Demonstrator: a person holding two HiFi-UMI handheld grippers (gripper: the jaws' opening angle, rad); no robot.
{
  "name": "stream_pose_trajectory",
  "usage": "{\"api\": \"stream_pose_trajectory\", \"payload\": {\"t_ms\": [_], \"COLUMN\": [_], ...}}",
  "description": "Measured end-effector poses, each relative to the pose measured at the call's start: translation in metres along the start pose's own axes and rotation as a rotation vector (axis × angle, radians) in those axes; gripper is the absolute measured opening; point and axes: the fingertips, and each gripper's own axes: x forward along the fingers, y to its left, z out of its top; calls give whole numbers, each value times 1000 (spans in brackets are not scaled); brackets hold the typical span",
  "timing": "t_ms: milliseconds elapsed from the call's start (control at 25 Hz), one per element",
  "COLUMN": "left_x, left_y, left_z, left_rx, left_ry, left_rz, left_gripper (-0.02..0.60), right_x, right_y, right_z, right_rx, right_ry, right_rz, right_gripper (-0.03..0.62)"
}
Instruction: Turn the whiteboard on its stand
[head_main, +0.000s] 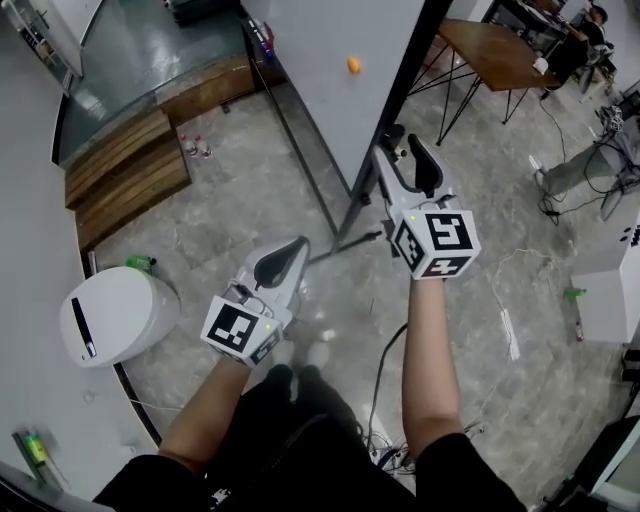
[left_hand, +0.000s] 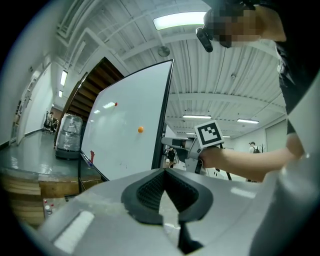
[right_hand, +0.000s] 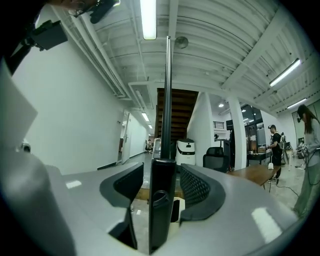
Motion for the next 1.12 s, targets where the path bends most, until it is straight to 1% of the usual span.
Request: {"api": "stream_pose_trajectory", "payload": {"t_ms": [200,440,600,680,960,1120], "left_x": [-2,-7,-12,-14,-25,-31], "left_y": [7,10,11,12,10,5], "left_z": [-2,-3,-2,-1,-1,-2], "left_rx": [-29,-34,-32,-28,-24,2], "left_ry": [10,13,11,7,10,13], "left_rz": [29,46,59,68,98,104], "left_gripper": [3,3,3,3,3,3], "right_x": [15,30,35,36,38,36], "right_y": [0,1,1,-3,-4,-5], "right_z": [-7,-6,-6,-5,-4,-5], "right_rx": [-12,-6,-6,-5,4,18], "right_ry": [12,17,15,11,18,18], "right_rz": [12,13,6,-8,-8,-1], "right_gripper": [227,227,226,196,192,195]}}
